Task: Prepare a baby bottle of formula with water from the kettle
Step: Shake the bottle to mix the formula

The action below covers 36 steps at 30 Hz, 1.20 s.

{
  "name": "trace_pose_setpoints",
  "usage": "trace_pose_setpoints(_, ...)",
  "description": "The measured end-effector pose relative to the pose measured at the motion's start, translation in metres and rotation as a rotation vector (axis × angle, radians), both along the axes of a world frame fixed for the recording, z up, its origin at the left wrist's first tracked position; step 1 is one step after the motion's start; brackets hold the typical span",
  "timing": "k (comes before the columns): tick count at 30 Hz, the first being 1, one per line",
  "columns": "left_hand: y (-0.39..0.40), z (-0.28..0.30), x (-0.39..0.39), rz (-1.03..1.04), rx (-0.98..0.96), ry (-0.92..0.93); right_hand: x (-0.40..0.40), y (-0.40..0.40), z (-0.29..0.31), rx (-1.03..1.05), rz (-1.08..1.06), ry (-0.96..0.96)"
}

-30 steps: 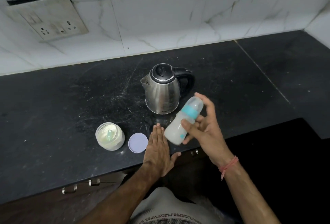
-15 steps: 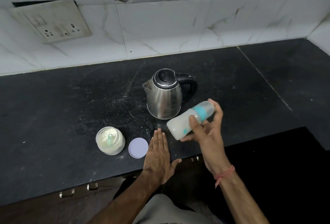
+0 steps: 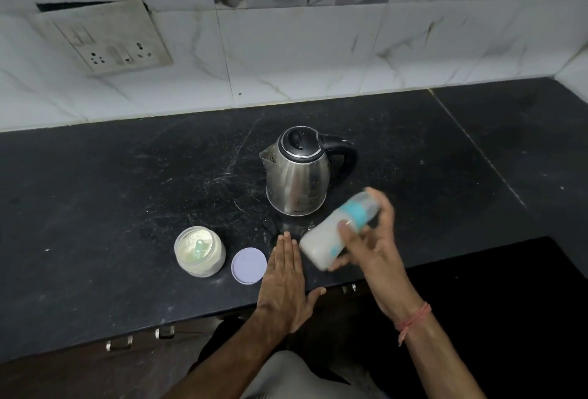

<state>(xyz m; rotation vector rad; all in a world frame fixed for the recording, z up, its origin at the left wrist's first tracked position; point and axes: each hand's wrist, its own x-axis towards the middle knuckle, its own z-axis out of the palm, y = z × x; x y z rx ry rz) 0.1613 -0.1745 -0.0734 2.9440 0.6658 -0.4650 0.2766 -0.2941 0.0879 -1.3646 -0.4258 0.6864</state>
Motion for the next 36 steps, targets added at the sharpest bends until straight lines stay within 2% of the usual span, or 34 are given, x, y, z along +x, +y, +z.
trace_pose_setpoints(2,0.0,0.001,-0.001,-0.01,-0.007,-0.002,-0.001,-0.001,-0.003,-0.026,0.083,-0.036)
trace_pose_setpoints(5,0.0,0.002,0.0,0.009,-0.017,0.019,0.003,-0.001,-0.001,0.008,-0.059,0.015)
trace_pose_setpoints(8,0.0,-0.001,-0.002,-0.006,-0.001,-0.003,0.004,0.0,0.0,-0.02,0.079,-0.042)
trace_pose_setpoints(11,0.001,0.001,-0.001,-0.01,0.015,0.025,0.004,0.001,0.003,0.001,-0.068,-0.014)
trace_pose_setpoints(15,0.001,-0.002,-0.002,-0.027,0.029,0.013,0.002,0.002,0.005,-0.059,0.112,-0.069)
trace_pose_setpoints(18,0.001,-0.001,-0.002,-0.001,0.02,0.026,0.003,0.004,0.004,-0.027,-0.041,-0.027)
trace_pose_setpoints(22,0.0,0.002,-0.003,-0.005,0.016,0.027,0.001,0.005,-0.002,-0.031,0.032,-0.042)
trace_pose_setpoints(25,0.0,0.001,-0.001,0.009,0.018,0.029,-0.001,0.01,-0.005,0.003,-0.197,0.04)
trace_pose_setpoints(28,-0.002,0.001,-0.002,-0.005,0.037,0.036,-0.004,0.014,-0.008,-0.076,-0.116,-0.025)
trace_pose_setpoints(31,-0.001,-0.004,0.0,-0.005,0.05,0.025,-0.005,0.014,-0.008,-0.029,-0.211,-0.013)
trace_pose_setpoints(35,0.0,-0.019,-0.003,-0.006,0.042,-0.04,-0.007,0.013,-0.008,-0.047,-0.018,-0.027)
trace_pose_setpoints(36,0.0,-0.018,-0.003,-0.009,0.049,-0.03,-0.007,0.012,-0.008,-0.022,-0.044,-0.018)
